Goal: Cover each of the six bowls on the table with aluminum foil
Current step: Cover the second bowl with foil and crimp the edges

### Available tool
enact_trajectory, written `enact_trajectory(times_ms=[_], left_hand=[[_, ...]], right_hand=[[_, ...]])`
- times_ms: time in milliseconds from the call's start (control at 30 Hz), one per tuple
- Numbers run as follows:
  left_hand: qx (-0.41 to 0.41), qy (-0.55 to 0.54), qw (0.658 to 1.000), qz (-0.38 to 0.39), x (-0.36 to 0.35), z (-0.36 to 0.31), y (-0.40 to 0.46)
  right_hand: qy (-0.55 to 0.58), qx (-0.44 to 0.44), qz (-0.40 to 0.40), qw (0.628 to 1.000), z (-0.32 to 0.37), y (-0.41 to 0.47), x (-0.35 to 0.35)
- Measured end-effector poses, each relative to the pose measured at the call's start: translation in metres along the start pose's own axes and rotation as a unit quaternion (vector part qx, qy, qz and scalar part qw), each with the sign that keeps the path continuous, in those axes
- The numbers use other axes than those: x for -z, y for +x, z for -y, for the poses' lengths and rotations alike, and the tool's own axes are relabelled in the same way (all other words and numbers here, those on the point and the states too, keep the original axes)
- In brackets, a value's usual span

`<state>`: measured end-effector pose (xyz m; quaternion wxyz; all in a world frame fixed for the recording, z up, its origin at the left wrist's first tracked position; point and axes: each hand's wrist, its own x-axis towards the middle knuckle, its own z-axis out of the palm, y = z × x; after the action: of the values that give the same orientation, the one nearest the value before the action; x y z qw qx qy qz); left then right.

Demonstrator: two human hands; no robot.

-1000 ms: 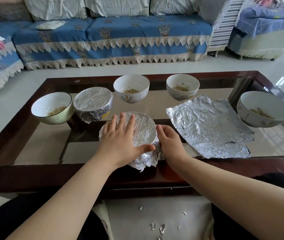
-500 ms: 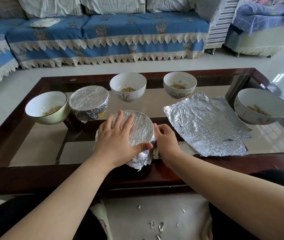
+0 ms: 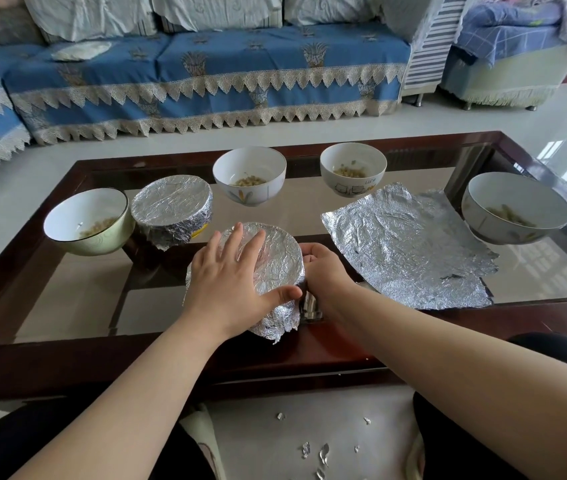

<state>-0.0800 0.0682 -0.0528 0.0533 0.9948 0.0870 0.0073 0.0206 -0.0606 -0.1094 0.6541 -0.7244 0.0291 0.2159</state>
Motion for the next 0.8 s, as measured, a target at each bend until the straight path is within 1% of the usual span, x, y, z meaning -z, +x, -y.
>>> enact_trajectory(times_ms=[100,267,400,433,500,600,700,800], left_hand=[[0.002,-0.005,1.000,-0.003,0.000,-0.001,0.000],[0.011,-0.008,1.000,-0.008,-0.003,-0.003,-0.001],[0.038,-0.006,0.999,-0.011,-0.003,-0.009,-0.001],[0.049,-0.005,0.999,-0.012,-0.004,-0.012,-0.001],[0.073,-0.003,0.997,-0.010,-0.005,-0.019,0.000],[0.089,-0.015,0.996,0.007,-0.002,-0.028,0.000],[0.080,-0.017,0.996,0.045,0.008,-0.028,-0.002],[0.056,0.049,0.996,0.053,0.015,-0.022,-0.006]], right_hand=[[0.016,-0.021,0.001,1.000,-0.002,0.003,-0.001],[-0.058,-0.023,-0.026,0.998,-0.003,0.004,0.001],[0.012,-0.046,-0.035,0.998,0.013,-0.005,0.011],[0.027,-0.034,-0.034,0.998,0.016,-0.008,0.013],[0.010,-0.001,-0.008,1.000,0.021,-0.017,0.015],[-0.092,0.052,0.006,0.994,0.024,-0.028,0.017],[-0.156,0.088,-0.003,0.984,0.027,-0.034,0.017],[-0.198,0.131,-0.007,0.971,0.029,-0.034,0.017]])
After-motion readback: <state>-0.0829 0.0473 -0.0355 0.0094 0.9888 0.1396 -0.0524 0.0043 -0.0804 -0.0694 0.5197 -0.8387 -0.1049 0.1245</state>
